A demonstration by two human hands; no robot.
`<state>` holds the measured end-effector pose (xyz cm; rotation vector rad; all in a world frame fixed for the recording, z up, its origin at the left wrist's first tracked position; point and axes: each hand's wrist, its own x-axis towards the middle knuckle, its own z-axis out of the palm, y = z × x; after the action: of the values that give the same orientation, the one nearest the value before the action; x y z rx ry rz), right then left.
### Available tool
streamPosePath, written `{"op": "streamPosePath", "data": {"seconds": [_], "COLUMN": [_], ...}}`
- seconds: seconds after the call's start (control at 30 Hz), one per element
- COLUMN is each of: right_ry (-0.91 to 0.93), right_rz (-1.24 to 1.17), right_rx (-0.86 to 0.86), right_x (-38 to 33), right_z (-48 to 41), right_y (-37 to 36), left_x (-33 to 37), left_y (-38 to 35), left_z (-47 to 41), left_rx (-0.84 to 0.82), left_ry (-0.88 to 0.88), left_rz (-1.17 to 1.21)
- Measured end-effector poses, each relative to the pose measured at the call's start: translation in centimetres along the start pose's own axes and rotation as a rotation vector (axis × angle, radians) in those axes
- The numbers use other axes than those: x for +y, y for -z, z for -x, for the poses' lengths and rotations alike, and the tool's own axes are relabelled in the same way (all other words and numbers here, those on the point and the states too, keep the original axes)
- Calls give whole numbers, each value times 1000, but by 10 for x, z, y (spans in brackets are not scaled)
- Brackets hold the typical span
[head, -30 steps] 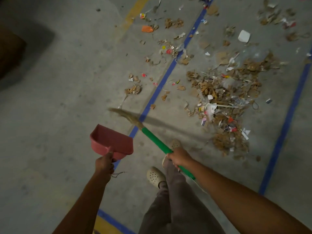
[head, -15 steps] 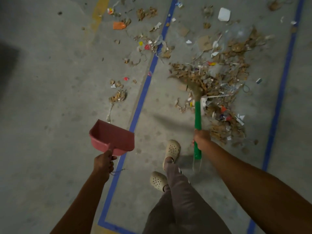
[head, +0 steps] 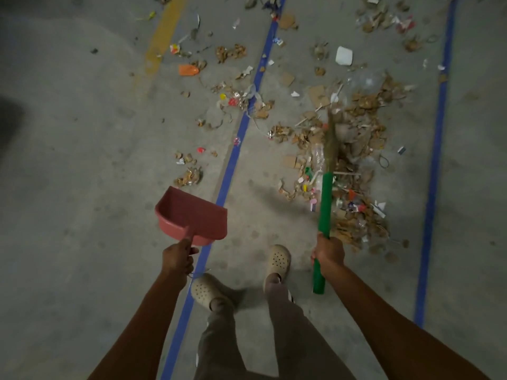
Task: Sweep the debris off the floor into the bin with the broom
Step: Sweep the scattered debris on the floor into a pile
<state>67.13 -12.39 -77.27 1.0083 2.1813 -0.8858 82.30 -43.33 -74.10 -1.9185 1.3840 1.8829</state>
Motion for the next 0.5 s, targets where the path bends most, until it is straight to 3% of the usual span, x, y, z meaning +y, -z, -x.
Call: {"op": "streamPosePath", "data": {"seconds": [0.5], "right_ry": [298], "right_rz": [410], "right_rx": [-441], "right_x": [-8], "right_z": [182], "right_y": [-145], "left_x": [-5], "left_y": [203], "left_z": [-63], "left_rx": [73], "left_ry": [49], "left_rz": [-1]}}
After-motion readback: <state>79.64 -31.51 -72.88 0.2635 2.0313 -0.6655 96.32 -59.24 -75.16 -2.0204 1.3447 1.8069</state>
